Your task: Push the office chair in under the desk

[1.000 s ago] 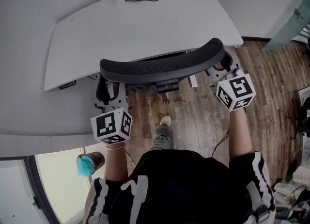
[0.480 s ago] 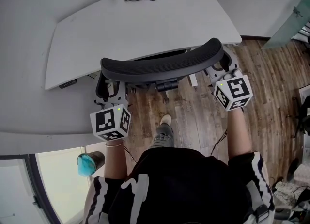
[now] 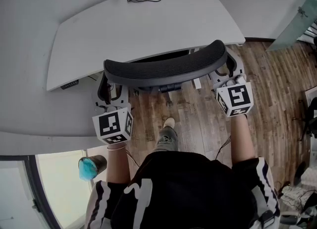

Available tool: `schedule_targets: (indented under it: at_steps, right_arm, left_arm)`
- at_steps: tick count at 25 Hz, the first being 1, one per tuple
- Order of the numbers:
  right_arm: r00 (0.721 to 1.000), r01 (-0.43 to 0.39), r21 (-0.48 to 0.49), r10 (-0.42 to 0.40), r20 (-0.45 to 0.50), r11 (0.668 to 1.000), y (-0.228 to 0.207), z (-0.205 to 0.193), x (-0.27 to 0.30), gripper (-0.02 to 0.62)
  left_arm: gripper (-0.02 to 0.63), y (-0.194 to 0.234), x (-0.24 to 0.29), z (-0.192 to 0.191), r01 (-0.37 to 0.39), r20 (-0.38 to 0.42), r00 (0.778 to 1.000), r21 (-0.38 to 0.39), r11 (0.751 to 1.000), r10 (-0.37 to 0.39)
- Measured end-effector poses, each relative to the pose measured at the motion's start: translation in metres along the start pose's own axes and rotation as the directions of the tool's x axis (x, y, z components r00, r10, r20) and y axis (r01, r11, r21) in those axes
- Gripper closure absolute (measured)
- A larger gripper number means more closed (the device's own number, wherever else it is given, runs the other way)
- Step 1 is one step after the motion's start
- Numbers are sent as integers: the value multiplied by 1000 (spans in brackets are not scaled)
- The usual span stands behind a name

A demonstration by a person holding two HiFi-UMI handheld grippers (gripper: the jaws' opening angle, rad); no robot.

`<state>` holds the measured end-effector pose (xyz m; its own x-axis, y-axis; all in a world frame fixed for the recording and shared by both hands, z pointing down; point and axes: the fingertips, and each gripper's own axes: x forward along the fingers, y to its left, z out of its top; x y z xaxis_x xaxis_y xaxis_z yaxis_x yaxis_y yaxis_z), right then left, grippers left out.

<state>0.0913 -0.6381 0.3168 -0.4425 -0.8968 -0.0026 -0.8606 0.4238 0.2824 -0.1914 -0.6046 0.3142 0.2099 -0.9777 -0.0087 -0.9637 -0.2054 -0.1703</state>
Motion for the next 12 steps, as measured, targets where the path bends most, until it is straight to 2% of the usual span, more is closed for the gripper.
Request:
schedule_targets:
  at_steps: [3,8,12]
  right_arm:
    - [1000,8,8,-8,-5,1000,4,-1,-4,345]
    - [1000,-3,147,-1,26,989,7,1,-14,345]
    - [1000,5,106,-8,28,994,15,5,-23,345]
  left_arm:
    - [359,0,-7,2,-2,0,1000,4,1000,2]
    - [360,2,-19,4,-9,7,1000,7,1000,9]
    - [360,0,-31,6,-13,17,1000,1,1000,13]
